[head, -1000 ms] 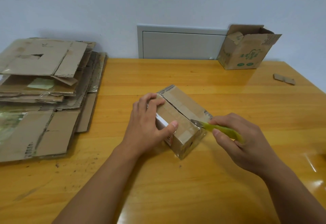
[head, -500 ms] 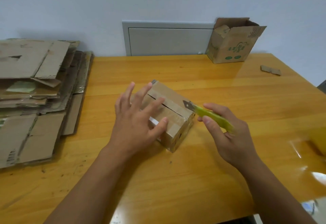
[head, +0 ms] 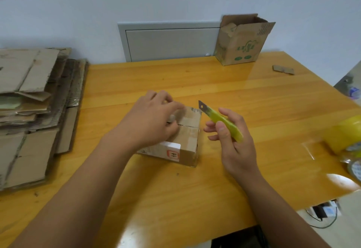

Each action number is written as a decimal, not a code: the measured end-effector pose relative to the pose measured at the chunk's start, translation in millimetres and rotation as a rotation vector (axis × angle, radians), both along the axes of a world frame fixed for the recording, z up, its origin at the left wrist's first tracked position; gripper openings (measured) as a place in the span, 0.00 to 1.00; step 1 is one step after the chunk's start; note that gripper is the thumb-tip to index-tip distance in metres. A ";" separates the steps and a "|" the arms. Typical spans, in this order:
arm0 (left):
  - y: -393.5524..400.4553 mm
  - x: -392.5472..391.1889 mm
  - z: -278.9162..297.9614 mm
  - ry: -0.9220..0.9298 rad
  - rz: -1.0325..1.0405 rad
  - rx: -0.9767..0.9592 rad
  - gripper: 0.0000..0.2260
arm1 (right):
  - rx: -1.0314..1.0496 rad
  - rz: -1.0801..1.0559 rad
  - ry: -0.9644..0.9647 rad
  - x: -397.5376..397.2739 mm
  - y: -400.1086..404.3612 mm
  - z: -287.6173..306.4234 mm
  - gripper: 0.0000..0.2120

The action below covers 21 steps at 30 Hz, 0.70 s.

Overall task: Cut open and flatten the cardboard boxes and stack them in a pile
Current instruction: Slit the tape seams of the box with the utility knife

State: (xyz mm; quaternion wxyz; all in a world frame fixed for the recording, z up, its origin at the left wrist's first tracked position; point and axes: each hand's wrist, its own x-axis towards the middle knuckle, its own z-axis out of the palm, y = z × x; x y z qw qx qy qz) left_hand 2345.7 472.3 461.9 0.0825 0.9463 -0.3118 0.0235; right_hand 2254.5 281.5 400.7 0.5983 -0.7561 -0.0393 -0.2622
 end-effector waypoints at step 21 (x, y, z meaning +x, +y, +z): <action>-5.0 -6.7 -10.1 0.071 -0.136 -0.110 0.23 | 0.385 0.162 0.125 -14.2 -15.5 6.3 0.08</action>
